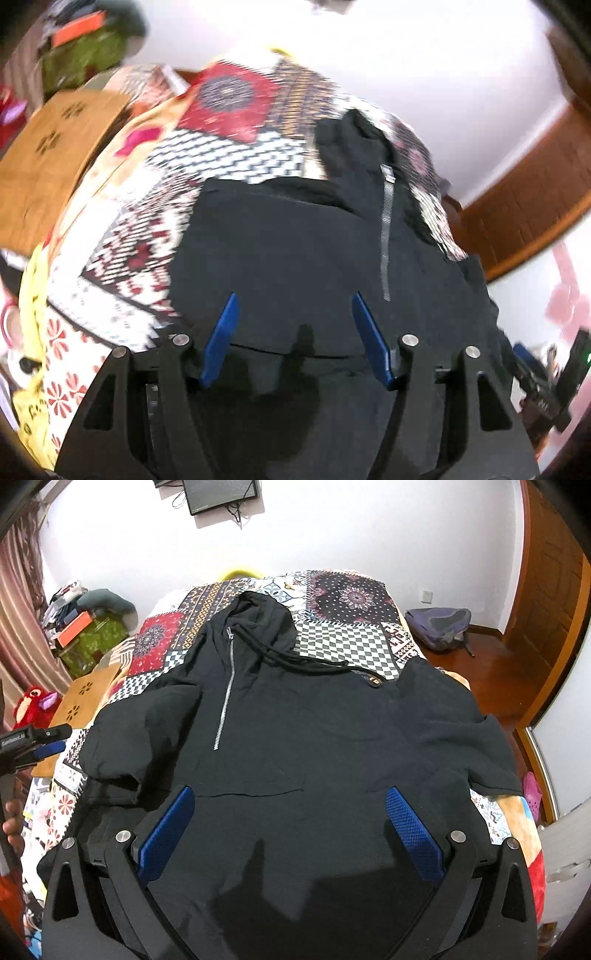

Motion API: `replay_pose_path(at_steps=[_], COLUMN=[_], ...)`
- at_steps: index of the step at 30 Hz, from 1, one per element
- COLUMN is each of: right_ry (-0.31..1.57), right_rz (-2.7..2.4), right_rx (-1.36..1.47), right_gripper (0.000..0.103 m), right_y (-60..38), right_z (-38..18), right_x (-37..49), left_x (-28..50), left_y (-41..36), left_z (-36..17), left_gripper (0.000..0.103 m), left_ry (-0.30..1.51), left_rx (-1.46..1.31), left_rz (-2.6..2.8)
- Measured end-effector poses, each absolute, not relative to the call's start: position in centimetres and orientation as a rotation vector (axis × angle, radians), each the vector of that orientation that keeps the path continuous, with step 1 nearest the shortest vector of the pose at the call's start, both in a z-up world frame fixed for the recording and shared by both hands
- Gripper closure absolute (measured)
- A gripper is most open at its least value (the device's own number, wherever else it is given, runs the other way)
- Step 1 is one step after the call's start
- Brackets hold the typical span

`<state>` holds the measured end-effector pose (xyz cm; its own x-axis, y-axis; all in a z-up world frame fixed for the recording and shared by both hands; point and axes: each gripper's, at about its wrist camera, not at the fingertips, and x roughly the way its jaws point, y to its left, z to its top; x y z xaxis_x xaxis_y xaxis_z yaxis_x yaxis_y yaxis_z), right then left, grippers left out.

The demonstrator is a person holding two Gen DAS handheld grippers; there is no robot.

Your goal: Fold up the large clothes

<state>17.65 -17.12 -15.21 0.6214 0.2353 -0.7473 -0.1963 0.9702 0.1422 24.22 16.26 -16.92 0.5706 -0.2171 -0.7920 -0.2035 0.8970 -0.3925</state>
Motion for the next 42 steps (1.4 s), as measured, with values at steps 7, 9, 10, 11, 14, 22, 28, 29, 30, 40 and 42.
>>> replay_pose_path(at_steps=[7,9,10,11,14,22,28,29,30,40,42], right_ry=[0.866,0.868,0.869,0.871,0.877,0.874,0.866,0.863,0.861,0.854,0.860], right_rz=[0.237,0.231,0.230,0.228,0.228,0.212,0.184,0.179,0.175,0.108,0.092], right_rx=[0.037,0.036,0.038,0.041,0.050,0.033,0.042,0.046,0.051,0.082,0.084], right_gripper=[0.000,0.000,0.000,0.000,0.000,0.000,0.000,0.000,0.000,0.000,0.000], right_y=[-17.1,-17.2,-17.3,-17.3,-17.5,-18.6,-20.2,-20.6,-20.9,-24.5,-25.2], right_z=[-15.1,-15.2,-15.2,-15.2,-15.3,-15.3,-15.1,-15.0,-14.9,-14.4,-14.5], right_x=[18.0,18.1,18.1,18.1,18.1,18.2,18.4,18.5,18.5,18.6,18.6], left_x=[23.5,23.7,23.9,24.1,24.7,26.5,28.0,28.5,29.0,32.4,33.2], left_y=[21.7,22.5,22.6,22.7,22.5,21.7,17.5,16.4,15.0,-1.8,-4.9], left_z=[-20.9,-22.3,-23.1,-23.8,-24.9,-22.4,-15.5,-14.5,-13.3,-8.7,-9.9], left_gripper=[0.040,0.040,0.040,0.040,0.040,0.077,0.079,0.080,0.080,0.081,0.081], left_ry=[1.018,1.041,1.059,1.074,1.091,1.038,0.914,0.897,0.878,0.835,0.873], left_rx=[-0.649,-0.723,-0.761,-0.800,-0.837,-0.704,-0.562,-0.545,-0.522,-0.287,-0.259], left_rz=[0.085,0.069,0.049,0.027,0.014,0.090,0.005,-0.024,-0.057,-0.335,-0.382])
